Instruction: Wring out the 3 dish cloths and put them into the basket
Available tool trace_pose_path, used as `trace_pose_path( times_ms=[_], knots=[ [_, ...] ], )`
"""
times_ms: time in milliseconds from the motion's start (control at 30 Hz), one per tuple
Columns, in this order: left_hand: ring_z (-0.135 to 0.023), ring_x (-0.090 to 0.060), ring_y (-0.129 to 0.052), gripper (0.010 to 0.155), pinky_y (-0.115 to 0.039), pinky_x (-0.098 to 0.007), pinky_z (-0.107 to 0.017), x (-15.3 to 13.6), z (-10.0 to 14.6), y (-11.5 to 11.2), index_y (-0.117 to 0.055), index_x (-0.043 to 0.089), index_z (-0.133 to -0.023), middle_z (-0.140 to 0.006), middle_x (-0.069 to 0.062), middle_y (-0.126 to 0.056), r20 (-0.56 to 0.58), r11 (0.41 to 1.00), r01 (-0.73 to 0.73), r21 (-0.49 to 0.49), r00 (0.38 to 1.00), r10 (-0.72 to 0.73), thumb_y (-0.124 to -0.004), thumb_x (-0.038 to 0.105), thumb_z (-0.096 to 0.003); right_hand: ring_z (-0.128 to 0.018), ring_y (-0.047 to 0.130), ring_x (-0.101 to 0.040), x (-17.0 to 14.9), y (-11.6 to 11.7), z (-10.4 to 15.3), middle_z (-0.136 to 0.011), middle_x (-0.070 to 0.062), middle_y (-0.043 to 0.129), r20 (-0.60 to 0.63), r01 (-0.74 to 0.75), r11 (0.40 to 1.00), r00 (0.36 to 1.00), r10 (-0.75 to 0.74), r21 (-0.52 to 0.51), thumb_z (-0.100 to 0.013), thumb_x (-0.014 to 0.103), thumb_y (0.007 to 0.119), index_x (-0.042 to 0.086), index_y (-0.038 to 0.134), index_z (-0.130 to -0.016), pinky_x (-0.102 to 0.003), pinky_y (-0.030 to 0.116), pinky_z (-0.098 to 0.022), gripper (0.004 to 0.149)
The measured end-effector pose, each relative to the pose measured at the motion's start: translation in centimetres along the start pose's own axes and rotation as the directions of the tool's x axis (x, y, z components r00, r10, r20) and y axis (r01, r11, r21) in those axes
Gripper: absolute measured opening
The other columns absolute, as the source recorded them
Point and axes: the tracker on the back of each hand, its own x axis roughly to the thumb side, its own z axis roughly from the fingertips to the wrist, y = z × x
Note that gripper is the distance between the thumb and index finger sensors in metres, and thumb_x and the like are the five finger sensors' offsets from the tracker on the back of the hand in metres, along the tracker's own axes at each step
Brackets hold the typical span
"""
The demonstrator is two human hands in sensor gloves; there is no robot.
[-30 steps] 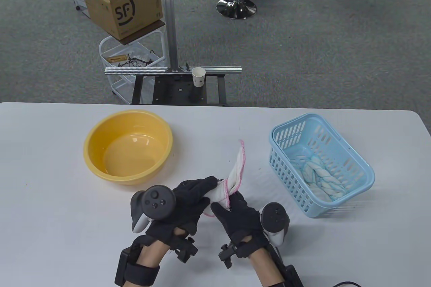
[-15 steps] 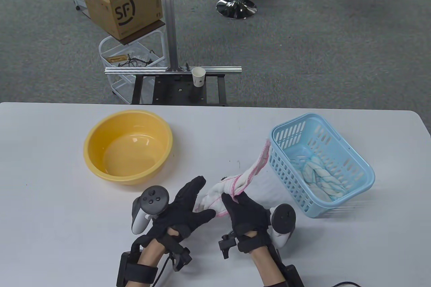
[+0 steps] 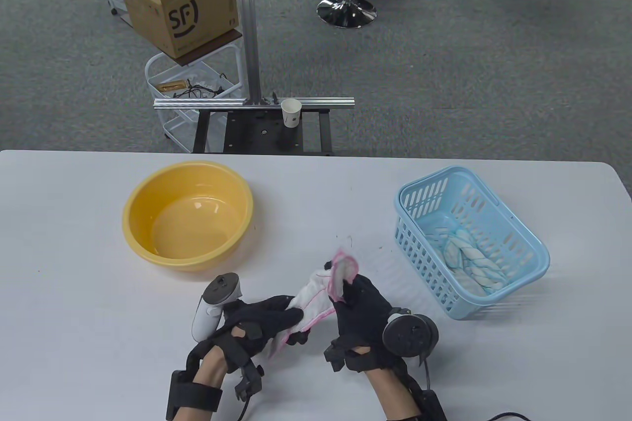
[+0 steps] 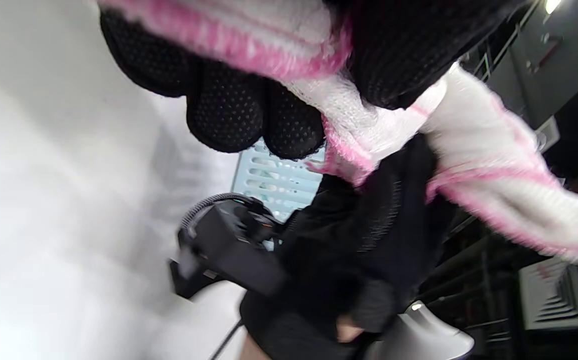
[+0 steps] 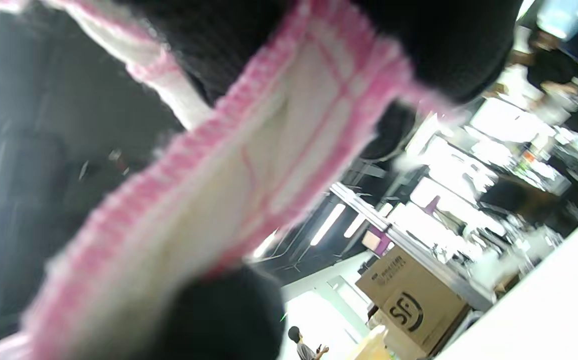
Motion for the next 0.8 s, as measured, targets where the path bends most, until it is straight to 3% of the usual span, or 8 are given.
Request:
trace_pose_path(
  times_ms=[167, 267, 333, 500, 533, 633, 800],
  knots=[
    [-0.078, -0.030, -0.096, 0.057, -0.077, -0.051, -0.061, -0.1, 0.2, -0.2, -0.079, 0.018, -0.100, -0.087, 0.000, -0.093, 0.036, 0.980, -0.163, -0.112, 0.985, 0.168, -0.081, 0.048, -0.0513, -0.077, 0.092, -0.042, 1.1, 0.3, 0.1, -0.084, -0.015, 0.094, 0.131, -0.087, 0.996, 0.988, 0.087, -0.001, -0.049, 0.020, 0.083, 0.028, 0.077, -0.094, -0.061, 0.073, -0.060, 0.046],
    [-0.088, -0.035, -0.089, 0.074, -0.073, -0.053, -0.065, -0.5, 0.2, -0.3, -0.066, 0.015, -0.108, -0.099, -0.005, -0.083, 0.046, 0.943, -0.254, -0.214, 0.962, 0.269, -0.076, 0.061, -0.0514, -0.078, 0.091, -0.043, 1.3, 0.3, 0.1, -0.087, -0.015, 0.091, 0.175, -0.141, 0.990, 0.975, 0.137, 0.005, -0.049, 0.018, 0.082, 0.029, 0.079, -0.093, -0.061, 0.072, -0.061, 0.045],
    [-0.092, -0.036, -0.085, 0.082, -0.071, -0.054, -0.067, -0.5, 0.2, -0.5, -0.057, 0.015, -0.112, -0.105, -0.006, -0.075, 0.022, 0.944, -0.221, -0.245, 0.972, 0.234, -0.078, 0.065, -0.0497, -0.078, 0.089, -0.045, 1.7, 0.5, 0.1, -0.087, -0.018, 0.090, 0.216, -0.211, 0.977, 0.955, 0.201, 0.024, -0.049, 0.016, 0.082, 0.027, 0.080, -0.093, -0.063, 0.070, -0.060, 0.045],
    [-0.087, -0.028, -0.088, 0.095, -0.072, -0.050, -0.066, 0.3, -0.3, -1.9, -0.043, 0.018, -0.113, -0.107, 0.000, -0.066, -0.035, 0.988, 0.071, -0.136, 0.996, -0.076, -0.089, 0.064, -0.0432, -0.077, 0.090, -0.043, 2.8, 1.3, 0.2, -0.089, -0.017, 0.088, 0.330, -0.462, 0.886, 0.843, 0.425, 0.041, -0.050, 0.017, 0.081, 0.028, 0.079, -0.093, -0.062, 0.071, -0.061, 0.045],
    [-0.082, -0.026, -0.091, 0.094, -0.075, -0.049, -0.063, 0.5, -0.4, -2.1, -0.044, 0.017, -0.112, -0.105, 0.000, -0.068, -0.032, 0.986, 0.124, -0.110, 0.991, -0.128, -0.091, 0.061, -0.0433, -0.077, 0.090, -0.043, 3.0, 1.4, 0.3, -0.090, -0.017, 0.087, 0.327, -0.469, 0.882, 0.842, 0.429, 0.050, -0.050, 0.017, 0.081, 0.029, 0.079, -0.094, -0.062, 0.071, -0.061, 0.045],
    [-0.063, -0.021, -0.100, 0.070, -0.081, -0.045, -0.053, 1.0, -0.2, -2.2, -0.059, 0.015, -0.106, -0.091, 0.002, -0.082, -0.049, 0.988, 0.154, 0.031, 0.987, -0.153, -0.088, 0.043, -0.0492, -0.078, 0.090, -0.043, 2.8, 1.4, 0.2, -0.092, -0.015, 0.085, 0.313, -0.473, 0.878, 0.847, 0.430, 0.074, -0.050, 0.017, 0.081, 0.028, 0.078, -0.094, -0.062, 0.070, -0.061, 0.046],
    [-0.052, -0.017, -0.101, 0.061, -0.083, -0.042, -0.048, 1.2, 0.7, -0.7, -0.064, 0.017, -0.104, -0.086, 0.003, -0.086, -0.022, 0.983, 0.136, 0.126, 0.991, -0.134, -0.083, 0.042, -0.0515, -0.082, 0.087, -0.043, 1.4, 1.1, 0.1, -0.099, -0.017, 0.077, 0.222, -0.382, 0.914, 0.911, 0.347, 0.137, -0.052, 0.025, 0.082, 0.023, 0.066, -0.101, -0.063, 0.068, -0.063, 0.052]
  ],
)
